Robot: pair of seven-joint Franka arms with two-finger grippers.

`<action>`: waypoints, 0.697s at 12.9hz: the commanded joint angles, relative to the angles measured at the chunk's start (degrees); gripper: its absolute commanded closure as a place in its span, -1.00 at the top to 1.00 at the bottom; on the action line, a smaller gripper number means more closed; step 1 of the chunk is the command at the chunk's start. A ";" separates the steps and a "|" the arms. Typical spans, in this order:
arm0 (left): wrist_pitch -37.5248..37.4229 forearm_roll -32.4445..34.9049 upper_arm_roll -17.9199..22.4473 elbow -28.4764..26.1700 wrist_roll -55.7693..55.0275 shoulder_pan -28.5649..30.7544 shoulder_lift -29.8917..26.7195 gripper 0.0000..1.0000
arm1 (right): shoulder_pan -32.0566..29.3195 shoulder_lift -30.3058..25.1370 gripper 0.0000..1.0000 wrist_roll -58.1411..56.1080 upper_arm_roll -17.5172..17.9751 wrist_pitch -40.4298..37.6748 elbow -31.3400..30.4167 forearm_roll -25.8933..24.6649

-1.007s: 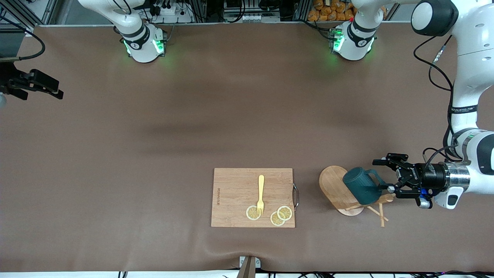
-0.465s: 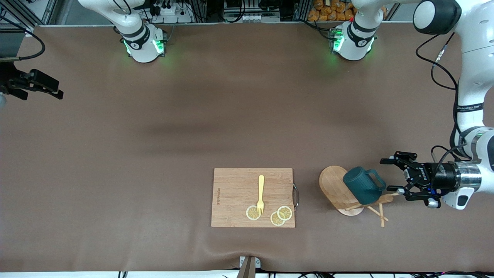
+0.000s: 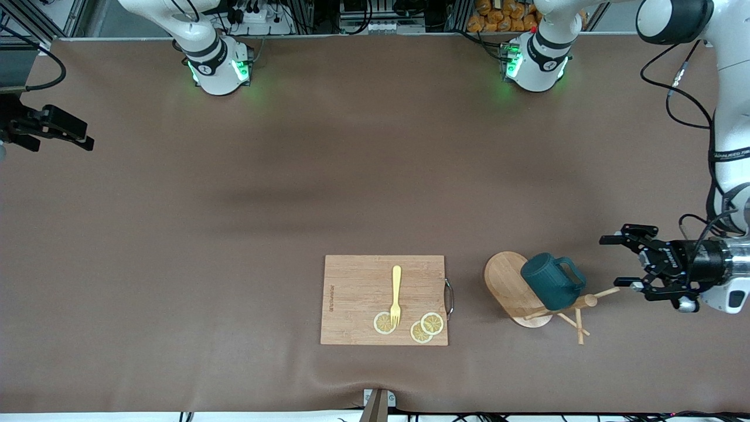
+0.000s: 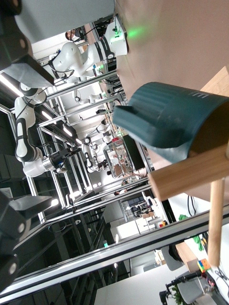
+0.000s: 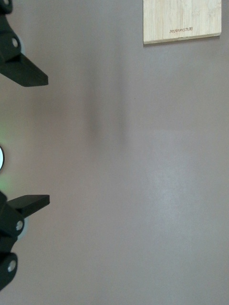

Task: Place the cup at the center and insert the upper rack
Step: 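Open the left gripper and pull it back from the mug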

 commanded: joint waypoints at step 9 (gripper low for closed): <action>-0.92 1.55 0.18 0.07 -3.88 2.09 -8.75 1.00 | 0.09 -0.43 1.00 0.41 -0.25 -0.57 1.25 0.03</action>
